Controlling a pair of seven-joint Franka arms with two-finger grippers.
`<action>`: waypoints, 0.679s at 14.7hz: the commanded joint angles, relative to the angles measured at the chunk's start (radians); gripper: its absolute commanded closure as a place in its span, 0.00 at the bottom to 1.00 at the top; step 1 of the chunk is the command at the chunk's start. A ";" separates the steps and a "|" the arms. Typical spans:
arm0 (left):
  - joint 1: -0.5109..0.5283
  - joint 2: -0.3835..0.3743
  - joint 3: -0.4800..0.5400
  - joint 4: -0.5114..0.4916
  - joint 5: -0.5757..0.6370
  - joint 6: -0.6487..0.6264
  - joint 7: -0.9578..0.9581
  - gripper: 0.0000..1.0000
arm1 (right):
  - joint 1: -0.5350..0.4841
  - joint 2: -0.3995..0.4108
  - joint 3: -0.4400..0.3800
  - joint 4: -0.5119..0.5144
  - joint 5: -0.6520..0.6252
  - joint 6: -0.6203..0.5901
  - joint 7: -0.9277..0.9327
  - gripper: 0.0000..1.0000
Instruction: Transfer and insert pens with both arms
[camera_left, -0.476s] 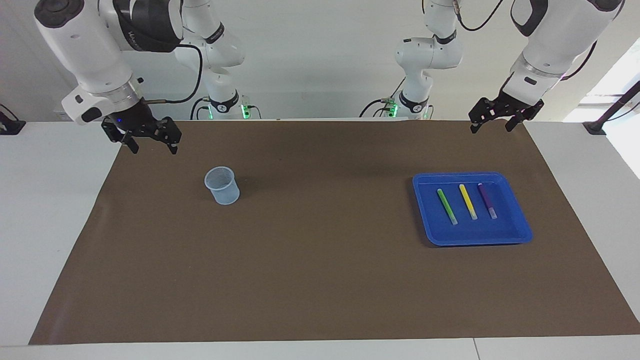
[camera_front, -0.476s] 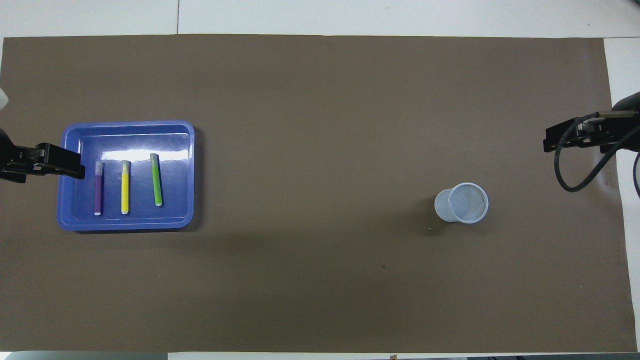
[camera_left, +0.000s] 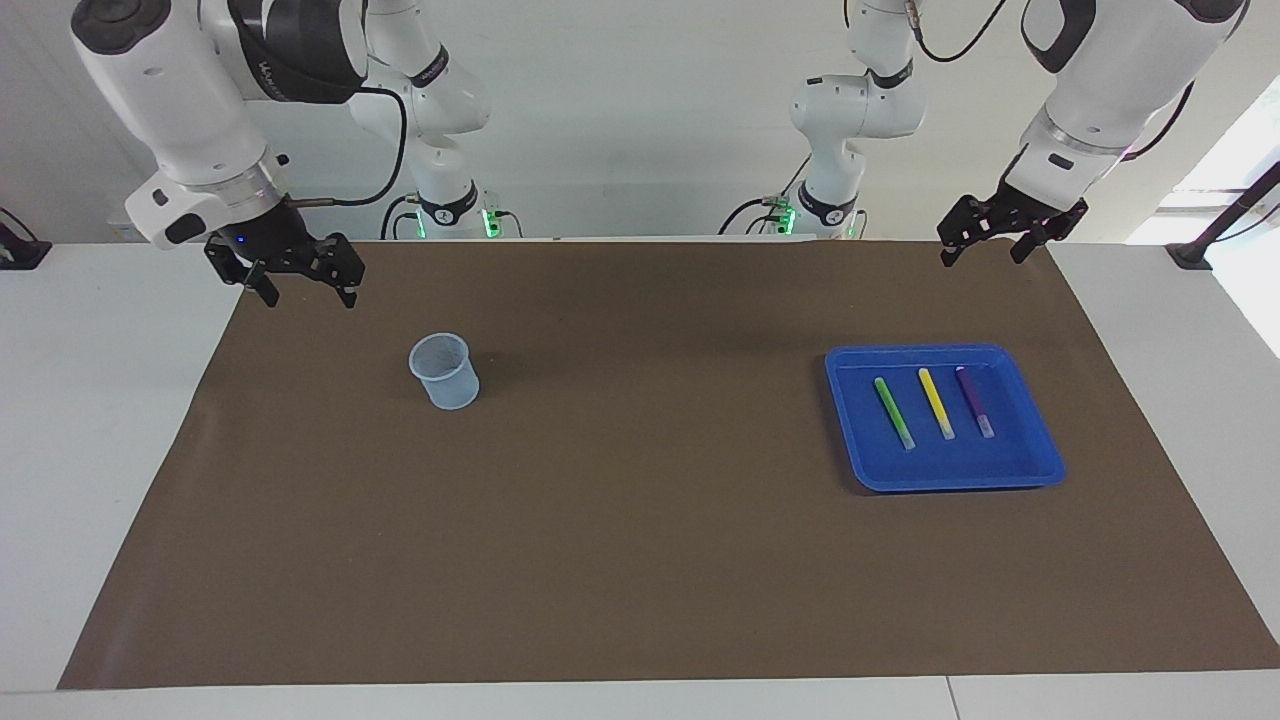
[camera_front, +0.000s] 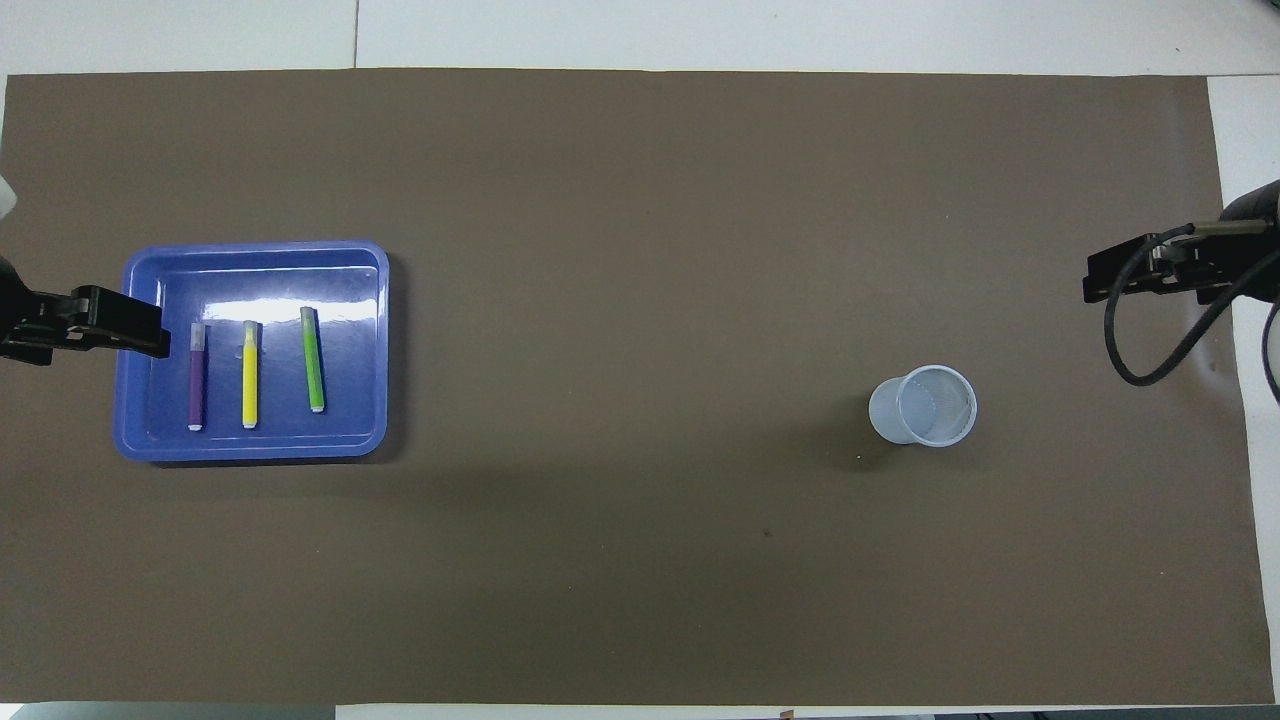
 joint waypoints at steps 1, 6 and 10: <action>0.009 0.006 -0.007 0.010 -0.005 0.009 -0.008 0.00 | -0.005 -0.004 0.002 0.001 0.022 0.006 -0.026 0.00; 0.010 -0.008 -0.004 -0.017 -0.005 0.009 -0.006 0.00 | -0.008 -0.016 0.002 -0.003 0.036 -0.005 -0.023 0.00; 0.030 -0.029 -0.001 -0.064 -0.005 0.039 0.000 0.00 | -0.016 -0.044 -0.001 -0.020 0.160 -0.025 -0.007 0.00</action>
